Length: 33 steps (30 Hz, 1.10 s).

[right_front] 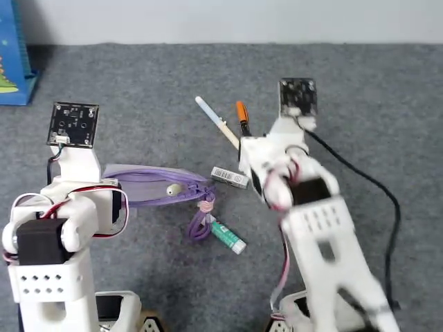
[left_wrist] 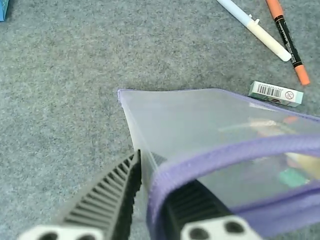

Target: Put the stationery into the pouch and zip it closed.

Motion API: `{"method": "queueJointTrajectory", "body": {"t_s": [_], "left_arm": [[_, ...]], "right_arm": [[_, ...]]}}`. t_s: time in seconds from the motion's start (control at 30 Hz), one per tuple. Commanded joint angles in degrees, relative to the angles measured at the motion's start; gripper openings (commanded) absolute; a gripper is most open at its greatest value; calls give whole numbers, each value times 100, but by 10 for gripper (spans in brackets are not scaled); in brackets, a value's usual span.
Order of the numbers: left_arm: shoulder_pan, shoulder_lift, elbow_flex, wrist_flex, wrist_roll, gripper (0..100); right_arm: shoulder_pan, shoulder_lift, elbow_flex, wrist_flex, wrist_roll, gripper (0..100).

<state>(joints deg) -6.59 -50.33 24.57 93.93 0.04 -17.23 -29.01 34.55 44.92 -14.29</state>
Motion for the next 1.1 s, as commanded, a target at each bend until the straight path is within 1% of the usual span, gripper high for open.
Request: {"method": "queueJointTrajectory", "body": {"t_s": [0.0,0.07,0.1,0.43,0.53,0.63,0.73,0.8,0.97,1.07], "left_arm": [[-9,44,-4,0,35,12],[-9,44,-4,0,35,12],[-9,44,4,0,35,12],[-9,35,4,0,35,12],[-9,35,4,0,35,12],[-9,26,4,0,35,12],[-9,18,57,-9,35,12],[-9,18,57,-9,35,12],[-9,18,57,-9,35,12],[-9,18,57,-9,35,12]], "right_arm": [[154,1455,-941,-163,-9,288],[154,2202,-1389,-171,-9,342],[154,2554,-1635,-171,-9,353],[154,5385,-4202,-171,-9,354],[101,5895,-4703,-110,26,354],[57,5974,-4721,-110,255,354],[57,6000,-4712,-75,273,351],[40,6018,-4721,84,273,316],[66,6387,-4747,119,290,151],[66,6580,-4747,136,527,74]]}}
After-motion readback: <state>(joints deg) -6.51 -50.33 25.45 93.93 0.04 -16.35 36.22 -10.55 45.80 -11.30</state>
